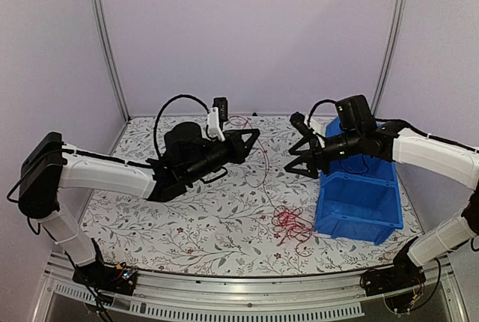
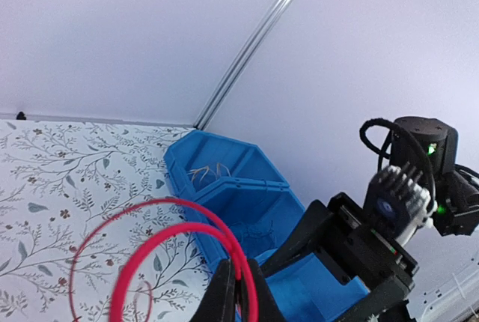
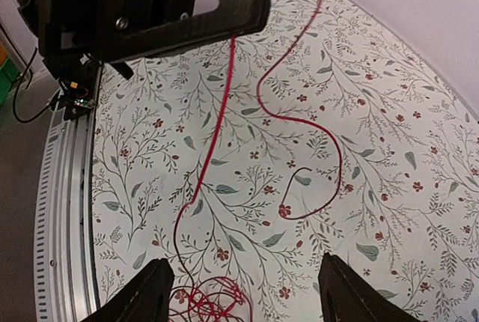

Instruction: Untangle the cables

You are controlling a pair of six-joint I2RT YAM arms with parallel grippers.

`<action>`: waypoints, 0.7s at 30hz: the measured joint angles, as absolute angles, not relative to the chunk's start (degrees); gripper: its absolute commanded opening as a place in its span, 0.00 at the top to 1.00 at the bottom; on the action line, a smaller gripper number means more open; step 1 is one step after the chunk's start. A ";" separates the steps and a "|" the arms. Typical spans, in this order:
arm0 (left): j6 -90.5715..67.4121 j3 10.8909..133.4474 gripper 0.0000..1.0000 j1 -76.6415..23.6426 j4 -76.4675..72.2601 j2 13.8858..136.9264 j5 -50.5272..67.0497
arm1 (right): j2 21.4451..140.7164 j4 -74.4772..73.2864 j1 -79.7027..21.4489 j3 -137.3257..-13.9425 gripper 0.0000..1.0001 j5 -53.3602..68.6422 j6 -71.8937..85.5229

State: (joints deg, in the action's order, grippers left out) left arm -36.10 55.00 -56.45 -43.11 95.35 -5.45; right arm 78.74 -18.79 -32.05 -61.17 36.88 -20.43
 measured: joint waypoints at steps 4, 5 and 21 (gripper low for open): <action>-37.60 51.33 1.00 -56.18 -40.69 94.35 -9.85 | 84.05 -17.61 -36.75 -59.07 0.25 36.40 -22.09; -37.91 50.59 1.00 -56.18 -39.81 94.35 -10.52 | 85.54 -17.17 -37.52 -58.89 0.25 36.27 -22.20; -31.03 55.11 1.00 -56.18 -24.47 75.99 -18.96 | 104.22 -13.69 -45.30 -58.57 0.68 27.79 -21.37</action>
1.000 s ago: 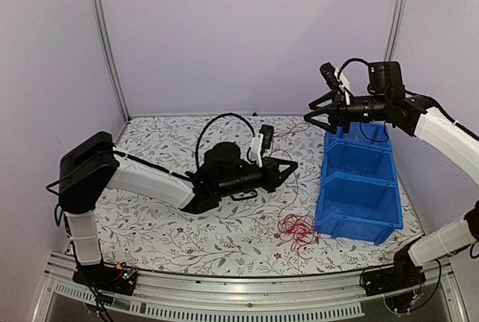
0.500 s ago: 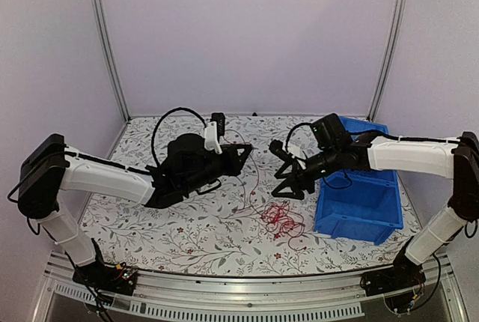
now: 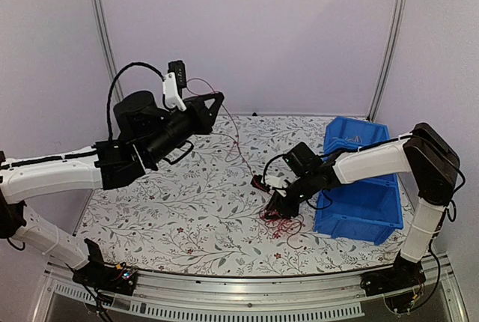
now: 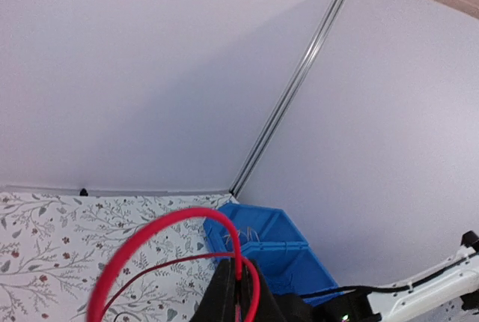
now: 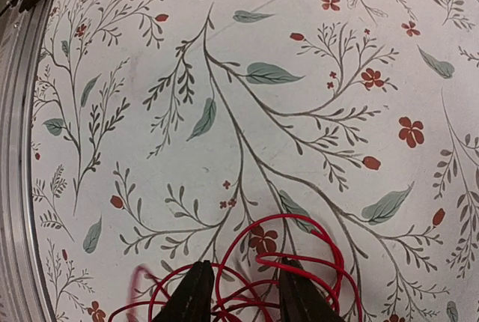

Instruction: Untangle the cables

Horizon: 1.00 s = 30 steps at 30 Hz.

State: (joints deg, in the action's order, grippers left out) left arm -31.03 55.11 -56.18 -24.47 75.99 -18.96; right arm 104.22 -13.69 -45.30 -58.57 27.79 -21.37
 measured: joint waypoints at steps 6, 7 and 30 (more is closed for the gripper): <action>-22.02 69.49 1.00 -56.18 -17.78 69.93 -20.27 | 107.24 -13.63 -45.23 -58.76 0.66 26.50 -20.62; -20.75 71.29 1.00 -56.21 -16.84 69.17 -20.34 | 107.55 -13.61 -45.21 -58.85 0.62 26.35 -20.53; 0.21 91.96 1.00 -56.51 -4.95 58.96 -30.09 | 108.01 -14.11 -42.48 -60.55 0.35 22.74 -20.67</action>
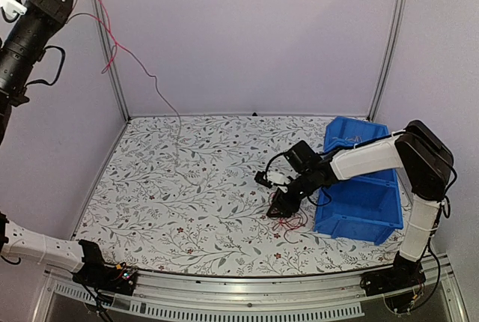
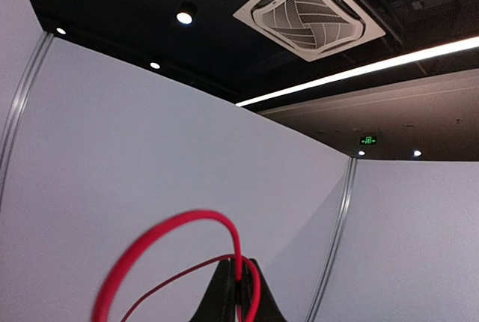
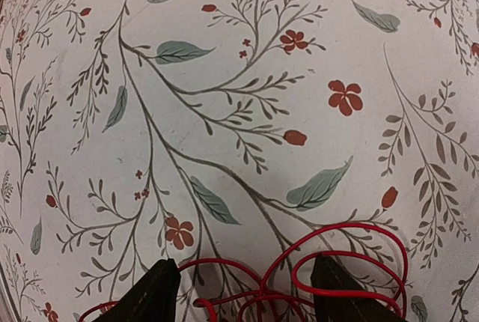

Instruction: Untangle the cables

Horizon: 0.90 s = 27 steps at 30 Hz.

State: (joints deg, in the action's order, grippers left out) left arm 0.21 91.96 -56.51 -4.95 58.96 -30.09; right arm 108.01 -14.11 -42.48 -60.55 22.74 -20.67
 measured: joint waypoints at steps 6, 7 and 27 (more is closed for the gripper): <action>0.86 85.41 1.00 -56.51 -6.11 54.22 -32.05 | 108.01 -14.31 -41.32 -60.60 0.34 22.79 -20.75; 0.47 83.18 1.00 -56.51 -6.17 53.98 -32.23 | 107.94 -14.55 -41.21 -60.64 0.34 22.85 -20.93; -21.23 40.56 1.00 -56.12 -8.14 51.55 -30.17 | 91.68 -29.87 -41.25 -82.46 0.31 35.14 -27.18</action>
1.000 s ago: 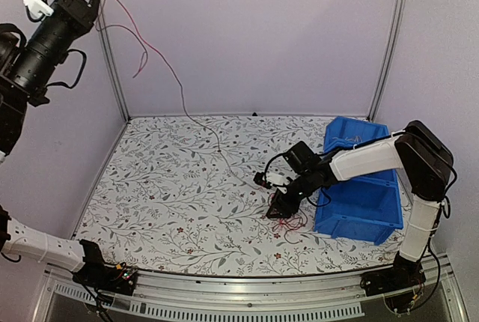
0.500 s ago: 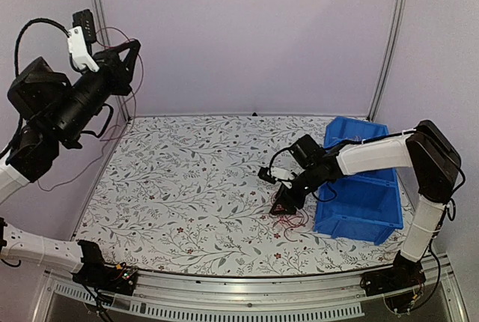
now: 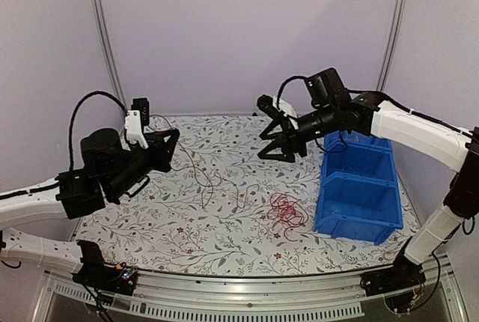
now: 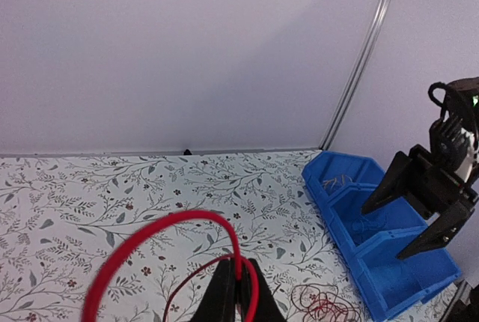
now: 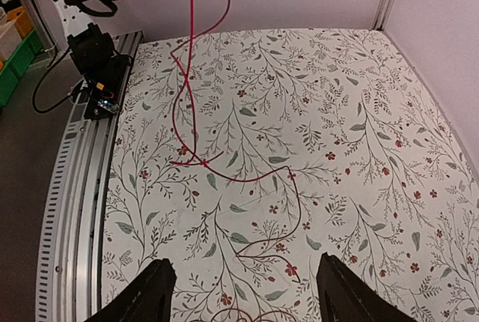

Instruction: Untangle the cables

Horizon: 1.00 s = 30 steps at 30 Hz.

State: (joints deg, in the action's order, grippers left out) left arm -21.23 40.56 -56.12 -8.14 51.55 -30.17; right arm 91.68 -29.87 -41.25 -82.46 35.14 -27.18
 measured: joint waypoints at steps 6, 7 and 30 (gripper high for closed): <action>-26.98 36.42 1.00 -56.07 -13.23 56.14 -27.14 | 92.82 -30.09 -43.05 -85.34 0.34 37.36 -25.41; -27.73 36.23 1.00 -56.07 -14.20 56.80 -26.55 | 93.51 -29.98 -43.68 -86.21 0.35 37.76 -25.02; -36.67 35.20 1.00 -56.80 -27.66 62.28 -19.70 | 111.11 -24.51 -50.92 -97.47 0.48 43.64 -13.91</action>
State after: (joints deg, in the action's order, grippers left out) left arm -36.67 35.20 -56.80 -27.66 62.28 -19.70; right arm 111.11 -24.51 -50.92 -97.47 43.64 -13.91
